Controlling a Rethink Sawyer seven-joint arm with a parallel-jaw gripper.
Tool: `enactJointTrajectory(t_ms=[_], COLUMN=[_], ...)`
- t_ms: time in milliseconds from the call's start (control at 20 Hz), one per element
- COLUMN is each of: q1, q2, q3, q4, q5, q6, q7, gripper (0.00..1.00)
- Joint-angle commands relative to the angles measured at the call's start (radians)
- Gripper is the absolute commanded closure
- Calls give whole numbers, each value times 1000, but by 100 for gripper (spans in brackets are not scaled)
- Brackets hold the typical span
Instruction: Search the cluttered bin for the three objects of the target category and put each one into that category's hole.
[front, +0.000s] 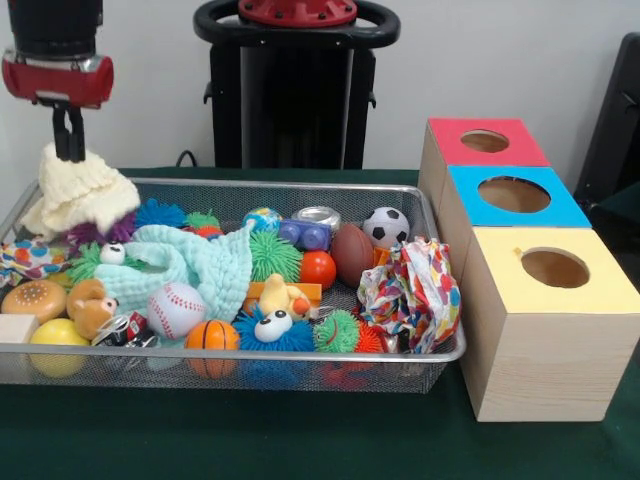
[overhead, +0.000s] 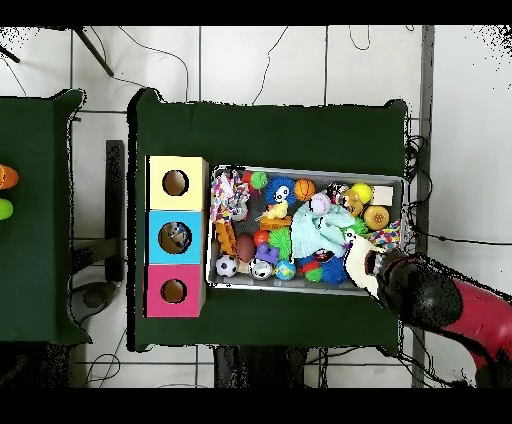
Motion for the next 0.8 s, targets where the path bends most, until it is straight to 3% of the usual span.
enactJointTrajectory(t_ms=[50, 250, 550, 800], q1=[112, 216, 335, 424], q2=[-106, -93, -20, -9], q3=[-14, -96, -199, -265], q4=[141, 144, 149, 159], q5=[33, 22, 28, 88], q6=[12, 2, -119, -144], q7=[156, 243, 341, 381], gripper=[100, 100, 100, 100])
